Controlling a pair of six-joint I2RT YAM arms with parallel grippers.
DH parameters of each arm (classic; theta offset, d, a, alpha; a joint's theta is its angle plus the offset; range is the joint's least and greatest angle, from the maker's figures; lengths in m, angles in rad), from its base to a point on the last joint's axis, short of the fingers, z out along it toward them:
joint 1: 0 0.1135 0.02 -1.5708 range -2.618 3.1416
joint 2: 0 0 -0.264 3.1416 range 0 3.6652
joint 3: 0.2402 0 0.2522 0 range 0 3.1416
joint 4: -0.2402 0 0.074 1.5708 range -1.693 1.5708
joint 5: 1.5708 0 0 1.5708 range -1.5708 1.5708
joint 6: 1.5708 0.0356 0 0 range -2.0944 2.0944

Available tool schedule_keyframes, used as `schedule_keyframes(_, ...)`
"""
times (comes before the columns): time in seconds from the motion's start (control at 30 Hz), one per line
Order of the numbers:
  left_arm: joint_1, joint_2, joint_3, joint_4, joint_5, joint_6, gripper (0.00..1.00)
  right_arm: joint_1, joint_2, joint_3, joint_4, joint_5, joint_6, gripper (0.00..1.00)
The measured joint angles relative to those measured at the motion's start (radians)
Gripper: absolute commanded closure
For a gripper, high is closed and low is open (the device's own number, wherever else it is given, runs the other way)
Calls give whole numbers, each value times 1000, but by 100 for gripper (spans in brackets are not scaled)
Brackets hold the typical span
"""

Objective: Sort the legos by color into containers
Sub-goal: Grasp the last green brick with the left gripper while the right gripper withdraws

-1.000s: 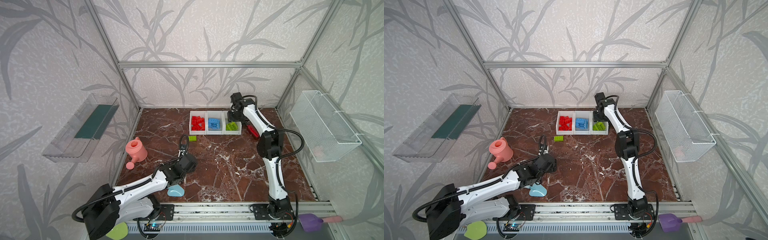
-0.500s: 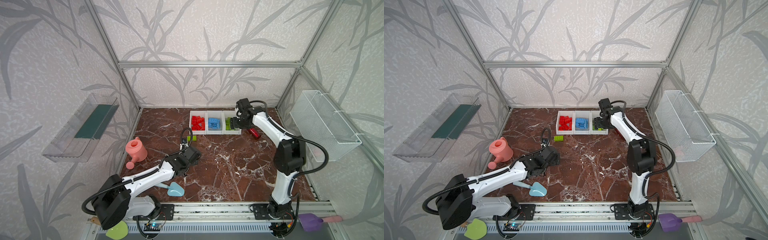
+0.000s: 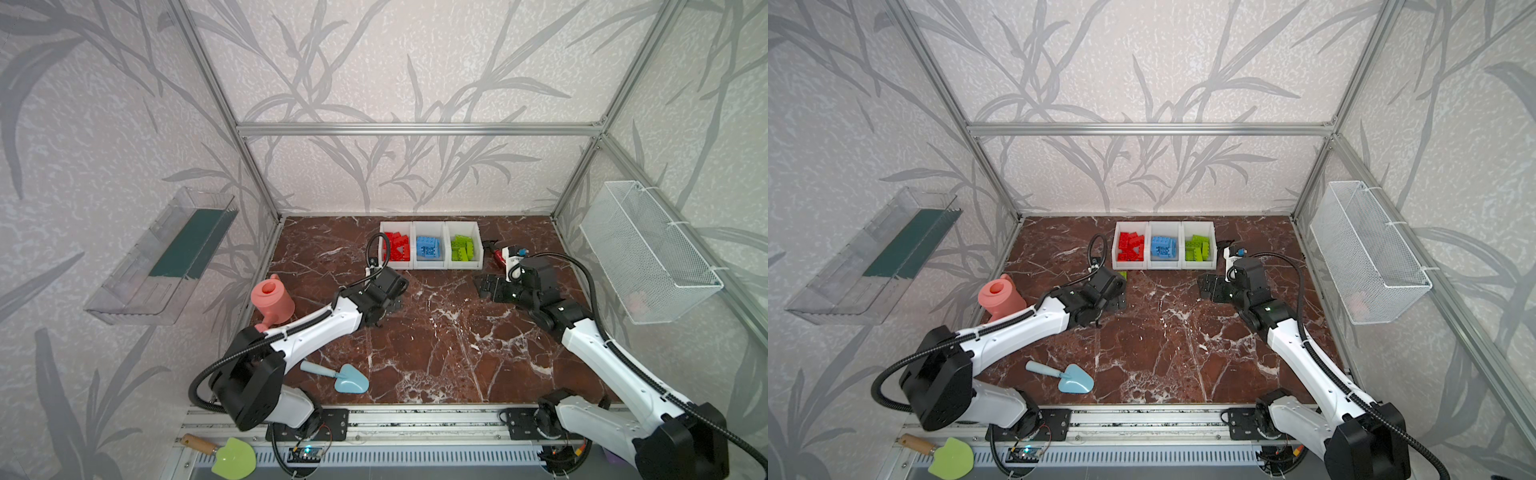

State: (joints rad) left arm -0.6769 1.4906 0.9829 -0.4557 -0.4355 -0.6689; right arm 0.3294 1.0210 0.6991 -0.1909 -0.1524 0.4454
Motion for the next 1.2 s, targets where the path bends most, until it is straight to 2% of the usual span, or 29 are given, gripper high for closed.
schedule_keyframes(0.2, 54, 153, 108, -8, 34, 41, 2, 6, -55, -187, 129, -44, 70, 7)
schedule_keyframes(0.33, 84, 238, 163, -5, 65, 75, 2, 10, -47, -238, 188, -56, 91, 7)
schedule_keyframes(0.73, 163, 448, 310, 16, 141, 125, 7, 11, -7, -254, 302, -78, 108, 7)
schedule_keyframes(1.2, 195, 552, 399, 54, 229, 173, 17, 11, 21, -254, 319, -84, 108, 7)
